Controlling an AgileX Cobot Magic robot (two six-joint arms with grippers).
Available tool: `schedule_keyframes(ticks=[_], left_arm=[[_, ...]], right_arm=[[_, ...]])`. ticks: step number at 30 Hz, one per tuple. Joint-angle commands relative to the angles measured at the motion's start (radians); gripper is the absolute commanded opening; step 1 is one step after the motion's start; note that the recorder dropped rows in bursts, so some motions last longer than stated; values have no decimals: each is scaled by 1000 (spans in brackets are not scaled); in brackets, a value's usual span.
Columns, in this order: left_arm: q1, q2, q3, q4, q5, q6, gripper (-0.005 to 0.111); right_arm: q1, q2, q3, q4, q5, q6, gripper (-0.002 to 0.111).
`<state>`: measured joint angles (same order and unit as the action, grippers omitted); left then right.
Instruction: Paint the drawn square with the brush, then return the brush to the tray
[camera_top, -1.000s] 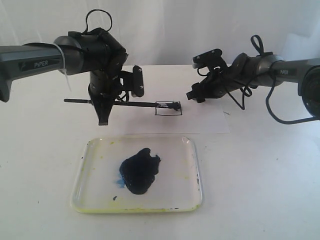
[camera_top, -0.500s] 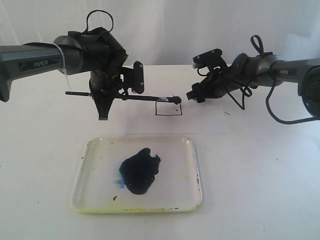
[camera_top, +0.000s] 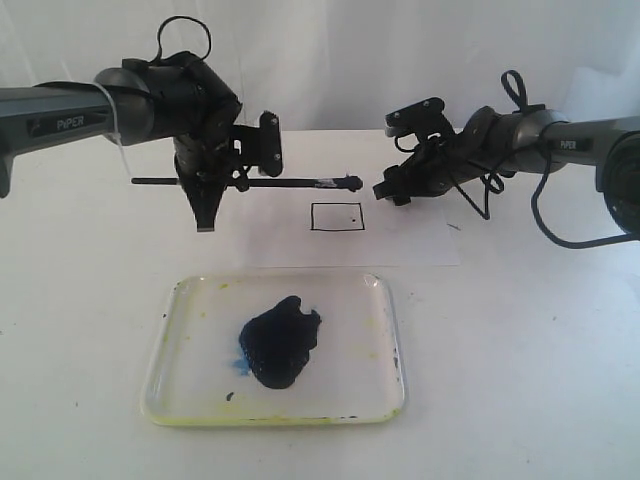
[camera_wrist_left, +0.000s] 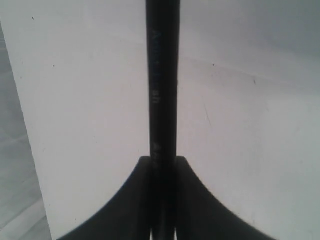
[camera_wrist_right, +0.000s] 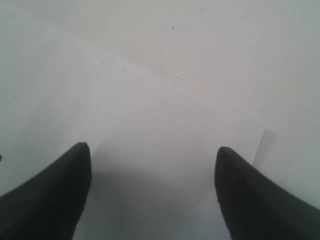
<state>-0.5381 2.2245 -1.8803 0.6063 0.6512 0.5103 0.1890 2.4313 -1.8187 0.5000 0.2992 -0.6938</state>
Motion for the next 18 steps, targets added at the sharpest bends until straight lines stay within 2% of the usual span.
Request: schedule_keyframes(ticks=[1,18], left_arm=[[1,-1,-4,-63,-23,46,0],[26,21,-4,-93,-4,96,0]], right_arm=[[-1,4,5,-2,-17,0,66],[-1,4,5,-2,-19,0,66]])
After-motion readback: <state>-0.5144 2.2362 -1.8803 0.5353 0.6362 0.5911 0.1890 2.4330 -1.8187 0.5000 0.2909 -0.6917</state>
